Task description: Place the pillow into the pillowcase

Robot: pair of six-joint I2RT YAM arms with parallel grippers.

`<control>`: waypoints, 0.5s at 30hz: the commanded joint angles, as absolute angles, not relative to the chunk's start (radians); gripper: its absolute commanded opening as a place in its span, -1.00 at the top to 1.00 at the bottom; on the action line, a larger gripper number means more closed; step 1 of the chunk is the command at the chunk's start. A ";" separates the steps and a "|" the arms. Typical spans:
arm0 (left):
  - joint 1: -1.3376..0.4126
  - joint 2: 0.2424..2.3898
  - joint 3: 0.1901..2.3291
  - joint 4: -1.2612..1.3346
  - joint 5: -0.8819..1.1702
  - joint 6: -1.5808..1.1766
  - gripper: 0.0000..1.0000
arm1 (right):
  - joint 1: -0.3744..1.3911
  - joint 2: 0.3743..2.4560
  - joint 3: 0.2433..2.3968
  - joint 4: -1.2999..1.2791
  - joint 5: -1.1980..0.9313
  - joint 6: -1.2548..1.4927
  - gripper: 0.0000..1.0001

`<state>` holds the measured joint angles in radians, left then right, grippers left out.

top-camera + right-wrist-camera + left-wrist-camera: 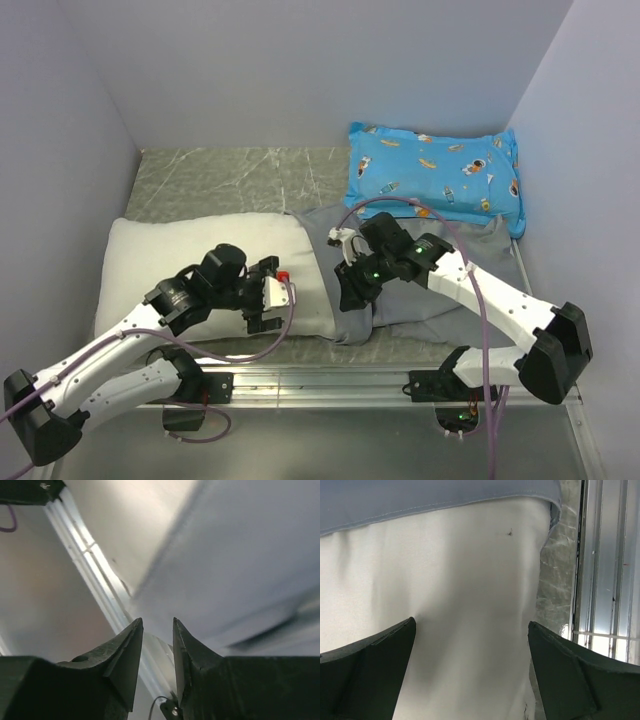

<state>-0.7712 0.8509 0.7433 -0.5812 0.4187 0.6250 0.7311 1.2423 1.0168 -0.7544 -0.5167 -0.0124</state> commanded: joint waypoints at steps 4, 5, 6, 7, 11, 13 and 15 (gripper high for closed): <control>-0.781 0.841 0.739 -0.560 0.359 0.566 -0.99 | 0.773 1.270 1.062 -0.724 -0.635 0.052 0.04; -0.794 0.845 0.733 -0.561 0.348 0.575 -0.99 | 0.779 1.273 1.037 -0.709 -0.624 0.054 -0.06; -0.802 0.856 0.724 -0.554 0.338 0.598 -0.99 | 0.788 1.276 1.029 -0.701 -0.609 0.055 -0.13; -0.811 0.864 0.697 -0.537 0.300 0.606 -0.99 | 0.788 1.298 1.026 -0.696 -0.594 0.052 -0.15; -0.818 0.936 0.655 -0.443 0.213 0.584 -0.89 | 0.666 1.348 1.113 -0.761 -0.493 0.012 -0.13; -0.798 0.966 0.653 -0.439 0.253 0.594 -0.79 | 0.510 1.335 1.134 -0.770 -0.428 -0.029 -0.13; -0.778 0.954 0.644 -0.433 0.308 0.609 -0.77 | 0.386 1.319 1.152 -0.773 -0.315 -0.063 -0.12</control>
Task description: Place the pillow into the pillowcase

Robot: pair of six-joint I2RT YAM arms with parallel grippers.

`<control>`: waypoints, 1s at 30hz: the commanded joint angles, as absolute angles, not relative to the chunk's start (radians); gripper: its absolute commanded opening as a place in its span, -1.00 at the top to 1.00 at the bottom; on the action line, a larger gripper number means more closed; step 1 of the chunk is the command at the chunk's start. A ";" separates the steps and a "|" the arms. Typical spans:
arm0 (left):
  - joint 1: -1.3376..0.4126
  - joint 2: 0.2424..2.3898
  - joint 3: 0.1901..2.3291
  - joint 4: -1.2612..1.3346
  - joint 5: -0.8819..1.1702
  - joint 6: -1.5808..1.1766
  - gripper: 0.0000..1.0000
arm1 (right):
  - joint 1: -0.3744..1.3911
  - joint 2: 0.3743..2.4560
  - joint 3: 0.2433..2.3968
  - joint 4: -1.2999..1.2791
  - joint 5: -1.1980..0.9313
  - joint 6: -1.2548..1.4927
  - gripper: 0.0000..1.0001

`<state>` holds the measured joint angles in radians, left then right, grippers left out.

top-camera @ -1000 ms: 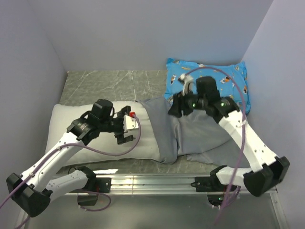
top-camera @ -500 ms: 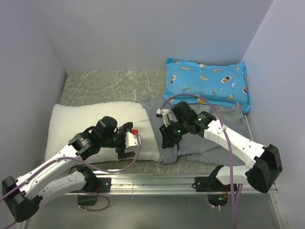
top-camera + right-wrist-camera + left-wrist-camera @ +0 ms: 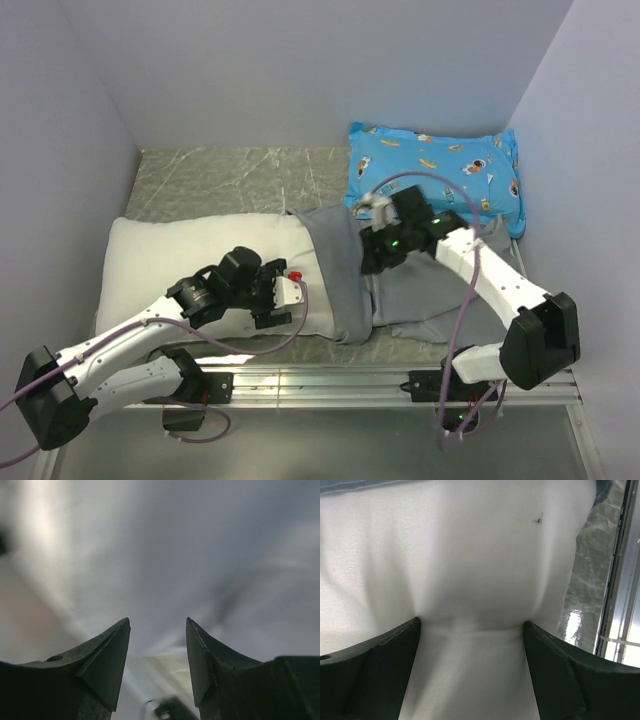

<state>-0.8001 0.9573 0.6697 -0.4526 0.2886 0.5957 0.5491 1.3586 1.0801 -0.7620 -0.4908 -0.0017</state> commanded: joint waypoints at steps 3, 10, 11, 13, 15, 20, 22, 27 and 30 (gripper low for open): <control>-0.775 0.937 0.640 -0.446 0.334 0.630 -0.77 | 0.162 1.301 1.125 -0.729 -0.115 -0.110 -0.07; -0.759 0.962 0.676 -0.437 0.339 0.614 -0.82 | -0.196 1.493 1.087 -0.621 0.119 -0.150 -0.21; -0.750 0.980 0.683 -0.439 0.345 0.611 -0.82 | -0.224 1.524 1.121 -0.618 0.114 -0.141 -0.29; -0.736 0.997 0.698 -0.446 0.363 0.607 -0.79 | -0.274 1.612 1.152 -0.614 0.103 -0.115 -0.52; -0.724 1.011 0.701 -0.443 0.367 0.609 -0.79 | -0.284 1.672 1.198 -0.617 0.100 -0.101 -0.53; -0.700 1.081 0.722 -0.460 0.363 0.626 -0.75 | -0.279 1.847 1.270 -0.659 0.034 -0.061 -0.41; -0.684 1.110 0.741 -0.472 0.371 0.624 -0.53 | -0.262 1.876 1.273 -0.670 0.003 -0.067 0.07; -0.617 1.184 0.761 -0.497 0.423 0.623 -0.02 | -0.181 1.764 1.168 -0.647 -0.156 -0.081 0.97; -0.606 1.189 0.756 -0.506 0.440 0.641 0.31 | -0.080 1.607 1.100 -0.597 -0.184 -0.063 1.00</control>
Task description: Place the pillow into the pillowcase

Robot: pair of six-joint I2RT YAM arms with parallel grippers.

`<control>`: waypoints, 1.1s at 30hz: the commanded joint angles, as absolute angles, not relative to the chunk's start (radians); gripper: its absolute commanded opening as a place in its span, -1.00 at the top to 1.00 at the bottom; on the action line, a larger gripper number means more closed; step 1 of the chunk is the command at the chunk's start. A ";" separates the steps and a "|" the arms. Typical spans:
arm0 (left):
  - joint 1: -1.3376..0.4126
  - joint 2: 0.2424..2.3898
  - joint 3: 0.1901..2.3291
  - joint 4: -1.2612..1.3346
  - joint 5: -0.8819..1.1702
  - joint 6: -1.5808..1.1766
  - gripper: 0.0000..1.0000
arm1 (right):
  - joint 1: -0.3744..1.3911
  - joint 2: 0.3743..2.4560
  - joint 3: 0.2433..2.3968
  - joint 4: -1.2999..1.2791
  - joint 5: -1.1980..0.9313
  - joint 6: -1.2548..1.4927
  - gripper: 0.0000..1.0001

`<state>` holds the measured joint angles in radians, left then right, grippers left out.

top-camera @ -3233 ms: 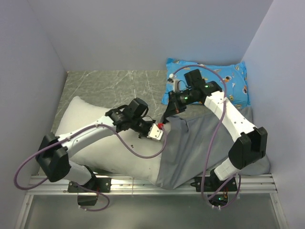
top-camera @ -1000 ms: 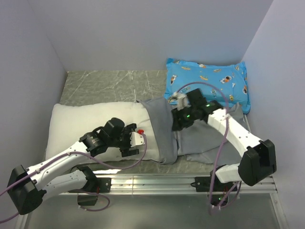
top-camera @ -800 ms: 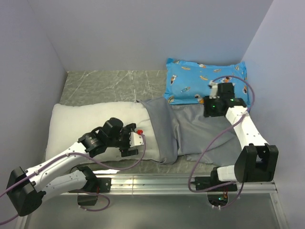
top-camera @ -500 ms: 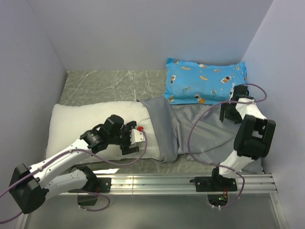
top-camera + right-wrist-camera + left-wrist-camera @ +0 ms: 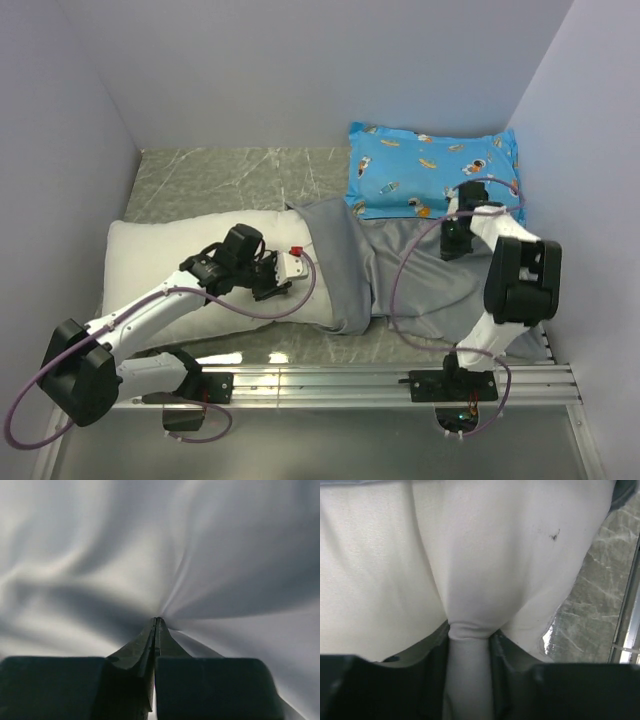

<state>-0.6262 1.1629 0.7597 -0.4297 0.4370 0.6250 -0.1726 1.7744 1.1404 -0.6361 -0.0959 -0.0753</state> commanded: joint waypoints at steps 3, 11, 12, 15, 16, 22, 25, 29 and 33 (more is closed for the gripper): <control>-0.603 1.177 0.752 -0.517 0.452 0.650 0.37 | 0.033 1.444 1.058 -0.523 -0.111 -0.045 1.00; -0.589 1.166 0.744 -0.512 0.465 0.626 0.76 | 0.112 1.456 1.262 -0.520 -0.095 -0.141 1.00; -0.588 1.170 0.745 -0.515 0.471 0.618 0.81 | 0.127 1.503 1.306 -0.526 -0.095 -0.147 1.00; -0.574 1.170 0.746 -0.503 0.479 0.583 0.99 | 0.176 1.609 1.517 -0.554 -0.118 -0.167 1.00; -0.569 1.169 0.744 -0.500 0.479 0.581 0.99 | 0.189 1.636 1.573 -0.566 -0.121 -0.178 1.00; -0.551 1.151 0.746 -0.515 0.497 0.580 0.99 | 0.207 1.864 1.849 -0.896 0.109 -0.181 -0.19; -0.552 1.144 0.749 -0.502 0.503 0.575 1.00 | 0.082 1.822 1.645 -0.907 0.095 -0.178 -0.55; -0.549 1.141 0.736 -0.489 0.520 0.575 0.99 | -0.067 1.813 1.528 -0.911 0.057 -0.207 -0.81; -0.551 1.154 0.724 -0.483 0.526 0.578 0.99 | -0.129 1.865 1.473 -0.865 0.058 -0.227 -0.84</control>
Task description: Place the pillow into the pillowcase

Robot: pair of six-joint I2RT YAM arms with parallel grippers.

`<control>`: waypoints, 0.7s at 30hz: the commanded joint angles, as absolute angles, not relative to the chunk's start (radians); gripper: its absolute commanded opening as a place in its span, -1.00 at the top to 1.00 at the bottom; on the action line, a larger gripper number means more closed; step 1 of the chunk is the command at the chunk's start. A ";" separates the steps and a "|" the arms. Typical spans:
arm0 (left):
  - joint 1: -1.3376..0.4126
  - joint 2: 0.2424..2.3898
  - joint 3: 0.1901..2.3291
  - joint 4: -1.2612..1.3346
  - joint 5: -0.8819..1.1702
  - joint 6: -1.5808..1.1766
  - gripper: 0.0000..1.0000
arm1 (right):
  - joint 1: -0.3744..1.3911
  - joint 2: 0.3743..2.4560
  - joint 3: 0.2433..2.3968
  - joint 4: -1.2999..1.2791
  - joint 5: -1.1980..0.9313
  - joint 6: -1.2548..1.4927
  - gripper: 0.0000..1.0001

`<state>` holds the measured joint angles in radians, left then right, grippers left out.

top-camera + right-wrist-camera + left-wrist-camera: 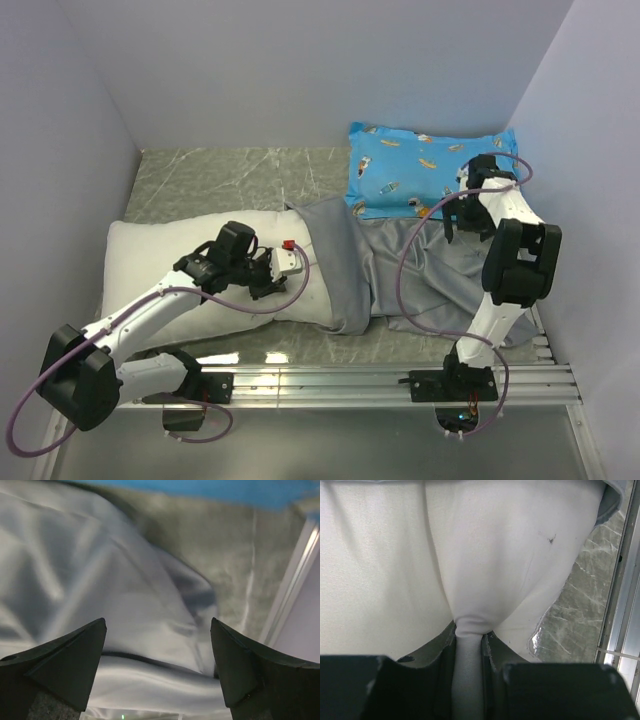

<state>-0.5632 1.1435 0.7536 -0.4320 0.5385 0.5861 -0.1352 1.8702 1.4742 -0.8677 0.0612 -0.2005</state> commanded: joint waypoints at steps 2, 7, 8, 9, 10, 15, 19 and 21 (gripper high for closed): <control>-0.551 1.155 0.723 -0.477 0.523 0.575 0.99 | -0.153 1.896 1.454 -0.850 0.037 -0.227 -0.84; -0.545 1.163 0.724 -0.462 0.506 0.552 0.99 | -0.163 2.025 1.500 -0.903 -0.170 -0.232 -0.13; -0.535 1.175 0.724 -0.463 0.505 0.536 0.99 | -0.150 2.029 1.511 -0.911 -0.202 -0.235 0.07; -0.526 1.181 0.727 -0.469 0.515 0.531 0.99 | -0.137 2.026 1.523 -0.914 -0.253 -0.241 0.53; -0.511 1.186 0.729 -0.479 0.523 0.529 0.99 | -0.121 2.023 1.548 -0.926 -0.259 -0.245 0.83; -0.468 1.166 0.718 -0.495 0.523 0.523 0.99 | 0.064 1.834 1.594 -0.922 -0.324 -0.325 1.00; -0.453 1.144 0.706 -0.520 0.520 0.525 0.99 | 0.233 1.697 1.664 -0.910 -0.273 -0.426 1.00; -0.448 1.134 0.700 -0.520 0.519 0.511 0.99 | 0.274 1.680 1.704 -0.885 -0.175 -0.497 1.00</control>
<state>-0.4706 1.1419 0.7391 -0.4278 0.5823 0.5339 0.2344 1.7874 1.6188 -0.9157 -0.2356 -0.3698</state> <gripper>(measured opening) 0.227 0.009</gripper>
